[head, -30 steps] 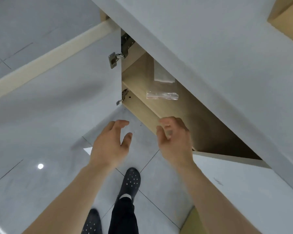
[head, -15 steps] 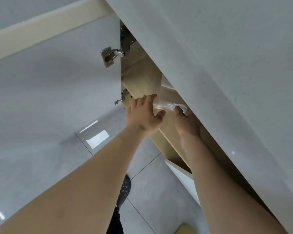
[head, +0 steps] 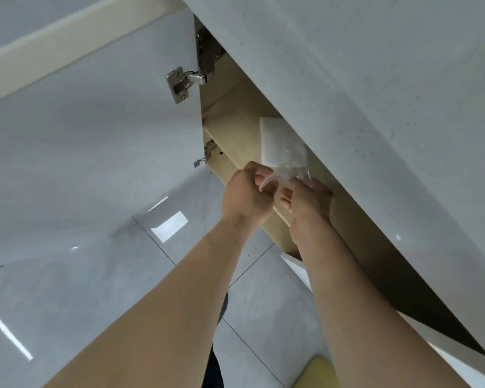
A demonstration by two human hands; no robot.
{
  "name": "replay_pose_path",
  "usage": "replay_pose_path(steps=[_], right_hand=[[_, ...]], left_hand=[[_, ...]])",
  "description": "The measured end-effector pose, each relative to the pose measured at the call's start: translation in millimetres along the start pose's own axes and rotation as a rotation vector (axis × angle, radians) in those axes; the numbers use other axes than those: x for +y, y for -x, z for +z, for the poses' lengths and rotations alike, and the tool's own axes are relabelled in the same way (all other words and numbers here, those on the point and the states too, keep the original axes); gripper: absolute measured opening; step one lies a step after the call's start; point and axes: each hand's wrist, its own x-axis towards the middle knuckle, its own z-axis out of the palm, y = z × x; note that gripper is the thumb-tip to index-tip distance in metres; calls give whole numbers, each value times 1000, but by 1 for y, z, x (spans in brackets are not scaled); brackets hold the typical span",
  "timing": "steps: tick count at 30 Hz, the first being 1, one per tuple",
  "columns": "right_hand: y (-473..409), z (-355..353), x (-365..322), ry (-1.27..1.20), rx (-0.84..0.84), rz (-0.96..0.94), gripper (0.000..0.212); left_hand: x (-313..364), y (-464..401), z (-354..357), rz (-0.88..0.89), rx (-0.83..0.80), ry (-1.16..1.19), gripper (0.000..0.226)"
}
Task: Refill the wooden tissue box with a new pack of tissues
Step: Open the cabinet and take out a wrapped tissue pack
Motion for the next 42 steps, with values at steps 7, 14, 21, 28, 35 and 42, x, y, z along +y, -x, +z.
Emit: replay_pose_path(steps=[7, 14, 21, 28, 35, 42], right_hand=[[56, -13, 12, -274, -42, 178, 16], [161, -13, 3, -250, -103, 237, 32], [255, -7, -18, -162, -126, 168, 14], [318, -2, -35, -144, -220, 104, 18], [357, -7, -48, -57, -224, -54, 19], [377, -30, -57, 11, -205, -167, 23]], left_hand=[[-11, 61, -49, 119, 48, -23, 27], [-7, 143, -109, 277, 52, -140, 18], [8, 212, -182, 299, 51, -242, 40], [59, 209, -280, 447, 465, -377, 48], [31, 195, -341, -57, 335, -532, 61], [6, 220, -337, -57, 262, -594, 52]])
